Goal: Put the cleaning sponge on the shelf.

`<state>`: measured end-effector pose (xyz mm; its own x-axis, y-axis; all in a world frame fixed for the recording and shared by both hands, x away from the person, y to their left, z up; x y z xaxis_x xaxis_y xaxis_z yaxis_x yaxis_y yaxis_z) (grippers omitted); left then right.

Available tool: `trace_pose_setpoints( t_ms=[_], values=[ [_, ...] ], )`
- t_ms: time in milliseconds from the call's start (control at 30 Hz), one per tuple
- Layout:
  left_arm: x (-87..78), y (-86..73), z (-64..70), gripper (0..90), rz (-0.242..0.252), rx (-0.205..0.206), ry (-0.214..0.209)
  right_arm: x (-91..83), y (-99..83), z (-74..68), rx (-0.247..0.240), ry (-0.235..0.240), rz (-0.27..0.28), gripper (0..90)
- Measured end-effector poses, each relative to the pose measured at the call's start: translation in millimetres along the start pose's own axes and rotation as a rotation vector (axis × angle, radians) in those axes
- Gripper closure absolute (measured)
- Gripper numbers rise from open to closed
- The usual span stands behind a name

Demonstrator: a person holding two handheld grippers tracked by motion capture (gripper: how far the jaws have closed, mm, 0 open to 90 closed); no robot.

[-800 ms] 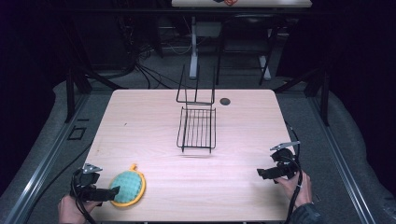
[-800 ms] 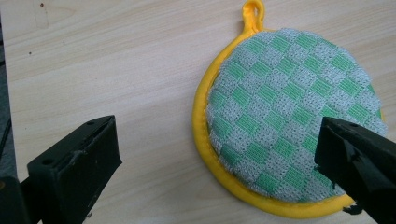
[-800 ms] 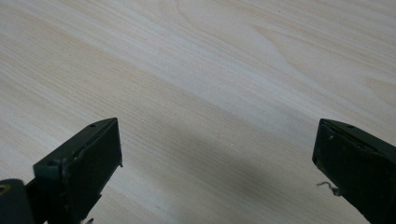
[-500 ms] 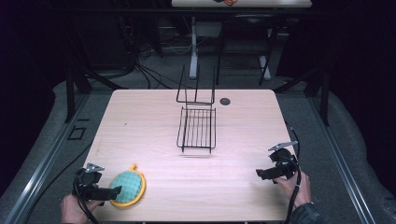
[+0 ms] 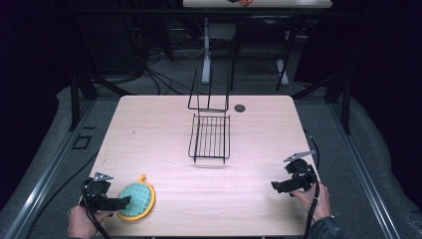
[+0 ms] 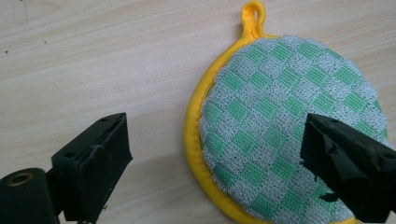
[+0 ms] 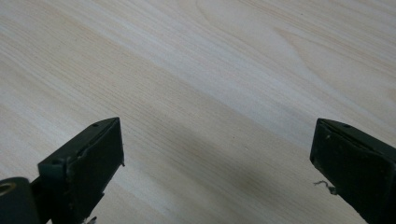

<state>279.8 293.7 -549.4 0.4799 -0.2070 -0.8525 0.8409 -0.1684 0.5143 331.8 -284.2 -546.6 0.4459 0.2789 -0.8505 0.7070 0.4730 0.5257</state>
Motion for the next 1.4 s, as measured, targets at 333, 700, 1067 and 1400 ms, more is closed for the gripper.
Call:
trace_pose_setpoints(
  t_ms=[333, 700, 1067, 1400],
  values=[
    [5.6, 14.7, 0.4, 21.6, 0.035, -0.011, -0.052, 1.3, 0.7, -0.2, -0.003, 0.012, 0.003, 2.5],
    [16.9, 20.4, 8.0, 32.3, 0.006, 0.009, -0.098, 2.5, 1.7, -2.2, -0.022, 0.015, -0.012, 3.5],
    [20.0, 15.9, 3.7, 42.0, -0.009, -0.030, -0.133, 1.7, 1.8, -3.4, -0.022, 0.025, -0.001, 4.6],
    [18.5, 14.2, 7.1, 58.4, 0.002, -0.004, -0.102, 0.8, 1.1, -1.9, -0.024, 0.028, 0.009, 7.2]
  ],
)
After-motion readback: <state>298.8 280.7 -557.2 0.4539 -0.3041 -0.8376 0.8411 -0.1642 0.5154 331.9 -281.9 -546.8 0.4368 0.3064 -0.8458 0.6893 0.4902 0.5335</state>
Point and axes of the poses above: each handheld gripper's, and its own axes: x roughly forward along the jaws, y roughly out of its top, z roughly to its right, the point moved 1 cm from there along x, roughly forward along the jaws, and after that the axes turned 5 degrees about -x, right-handed, at the moved point
